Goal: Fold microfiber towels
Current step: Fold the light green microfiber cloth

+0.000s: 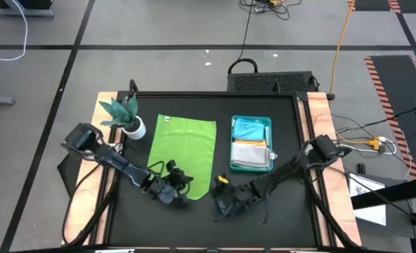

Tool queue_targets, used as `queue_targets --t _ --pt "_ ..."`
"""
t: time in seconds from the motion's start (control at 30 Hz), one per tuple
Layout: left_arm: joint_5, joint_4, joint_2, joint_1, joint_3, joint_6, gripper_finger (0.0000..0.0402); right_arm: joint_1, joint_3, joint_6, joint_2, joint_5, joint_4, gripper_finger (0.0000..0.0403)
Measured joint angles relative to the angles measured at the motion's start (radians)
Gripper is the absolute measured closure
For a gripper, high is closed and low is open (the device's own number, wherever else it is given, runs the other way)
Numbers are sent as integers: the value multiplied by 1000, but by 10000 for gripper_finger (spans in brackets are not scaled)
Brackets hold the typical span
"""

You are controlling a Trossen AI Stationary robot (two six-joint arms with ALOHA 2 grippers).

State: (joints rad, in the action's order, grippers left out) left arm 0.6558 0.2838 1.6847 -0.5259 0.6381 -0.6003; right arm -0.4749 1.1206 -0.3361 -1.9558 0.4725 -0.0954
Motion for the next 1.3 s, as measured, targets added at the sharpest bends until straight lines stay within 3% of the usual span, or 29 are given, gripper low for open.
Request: queue_targets --t 0.27,0.47,0.7,1.03,1.17,1.3 --pt "-17 -68 88 67 0 -88 383 64 4 -302 -58 28 -72 217" --pt "-2 -63 116 86 3 -98 396 92 8 -478 -120 23 -298 215" --pt "-2 -65 119 78 3 -102 380 105 2 -385 -129 24 -418 237" --pt "-4 -67 120 73 2 -108 398 122 2 -94 -92 20 -220 265" --pt "-1 -36 121 72 1 -117 390 120 2 -49 -56 -78 -193 272" --pt "-27 15 123 71 0 -90 378 114 2 -118 -81 -135 -187 273"
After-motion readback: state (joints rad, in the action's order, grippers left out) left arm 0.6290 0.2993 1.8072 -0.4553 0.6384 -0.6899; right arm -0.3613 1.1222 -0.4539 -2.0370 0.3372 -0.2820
